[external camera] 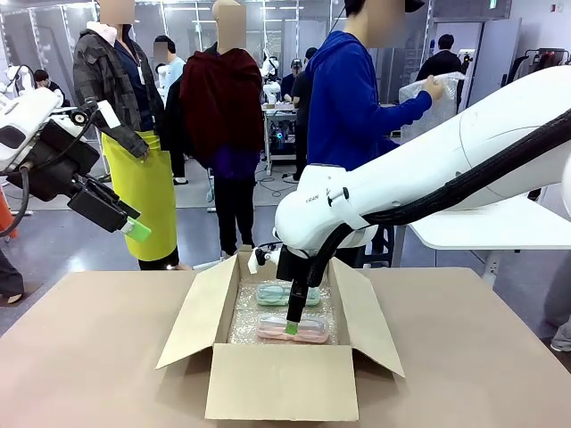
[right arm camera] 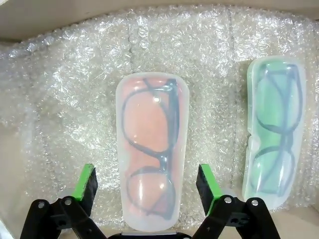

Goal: Pack the glasses set securely to prepare it for shipping.
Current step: Position the Package Box on the left side of the table.

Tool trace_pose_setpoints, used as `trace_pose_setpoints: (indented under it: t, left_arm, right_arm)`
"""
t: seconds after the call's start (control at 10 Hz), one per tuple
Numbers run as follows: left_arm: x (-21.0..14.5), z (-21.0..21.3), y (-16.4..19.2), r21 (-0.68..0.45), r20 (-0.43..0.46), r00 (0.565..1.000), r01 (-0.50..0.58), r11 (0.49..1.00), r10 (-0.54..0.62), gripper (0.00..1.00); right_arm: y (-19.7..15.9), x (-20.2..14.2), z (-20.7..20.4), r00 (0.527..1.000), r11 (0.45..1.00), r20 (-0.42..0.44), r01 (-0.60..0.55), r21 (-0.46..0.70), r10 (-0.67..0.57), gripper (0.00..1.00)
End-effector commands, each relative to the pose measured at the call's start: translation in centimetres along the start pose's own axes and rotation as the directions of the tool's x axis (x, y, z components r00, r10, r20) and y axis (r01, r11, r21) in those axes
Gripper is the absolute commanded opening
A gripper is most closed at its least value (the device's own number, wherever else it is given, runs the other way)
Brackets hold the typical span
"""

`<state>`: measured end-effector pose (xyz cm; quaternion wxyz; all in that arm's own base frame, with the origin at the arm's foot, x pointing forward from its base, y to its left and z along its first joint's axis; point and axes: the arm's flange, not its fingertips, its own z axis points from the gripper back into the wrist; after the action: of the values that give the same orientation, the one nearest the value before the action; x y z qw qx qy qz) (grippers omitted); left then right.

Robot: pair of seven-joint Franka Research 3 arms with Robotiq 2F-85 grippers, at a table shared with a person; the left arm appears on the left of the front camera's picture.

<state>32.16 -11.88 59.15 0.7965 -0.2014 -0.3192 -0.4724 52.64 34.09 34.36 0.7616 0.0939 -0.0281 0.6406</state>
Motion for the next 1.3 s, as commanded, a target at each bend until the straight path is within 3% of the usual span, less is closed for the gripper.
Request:
trace_pose_setpoints:
  t: [0.0,0.2,0.4,0.5,0.7,0.8,1.0,1.2]
  left_arm:
    - [-0.1,0.3,0.2,-0.024,0.011,1.0,0.019,1.0,-0.019,1.0]
    - [0.0,0.0,0.0,0.0,0.0,1.0,0.0,1.0,0.0,1.0]
    - [1.4,-1.6,3.8,-0.024,-0.055,0.977,-0.205,0.978,0.204,1.0]
    - [2.0,-2.5,4.7,-0.023,-0.063,0.964,-0.26,0.965,0.258,1.0]
    - [2.7,-3.8,7.1,-0.081,-0.073,0.905,-0.423,0.902,0.418,1.0]
    - [2.2,-5.2,8.4,-0.086,-0.134,0.851,-0.52,0.85,0.508,1.0]
    - [1.4,-7.8,10.4,-0.219,-0.216,0.739,-0.674,0.705,0.639,1.0]
    - [0.3,-9.2,12.6,-0.335,-0.187,0.705,-0.7,0.631,0.684,1.0]
  right_arm:
    - [0.1,0.1,0.0,1.0,1.0,0.005,-0.004,-0.012,0.004,1.0]
    - [0.0,0.0,0.0,1.0,1.0,0.0,0.0,0.0,0.0,1.0]
    - [3.1,-4.5,9.9,0.983,0.981,0.102,0.162,-0.104,-0.152,1.0]
    - [5.2,-6.8,12.9,0.964,0.964,0.17,0.228,-0.137,-0.203,1.0]
    - [8.7,-11.5,15.5,0.868,0.878,0.336,0.441,-0.185,-0.365,1.0]
    - [10.4,-14.1,16.4,0.821,0.849,0.412,0.497,-0.179,-0.394,1.0]
    - [12.7,-18.9,18.0,0.73,0.786,0.489,0.603,-0.135,-0.477,1.0]
    - [14.9,-24.3,19.6,0.635,0.716,0.524,0.695,-0.066,-0.568,1.0]
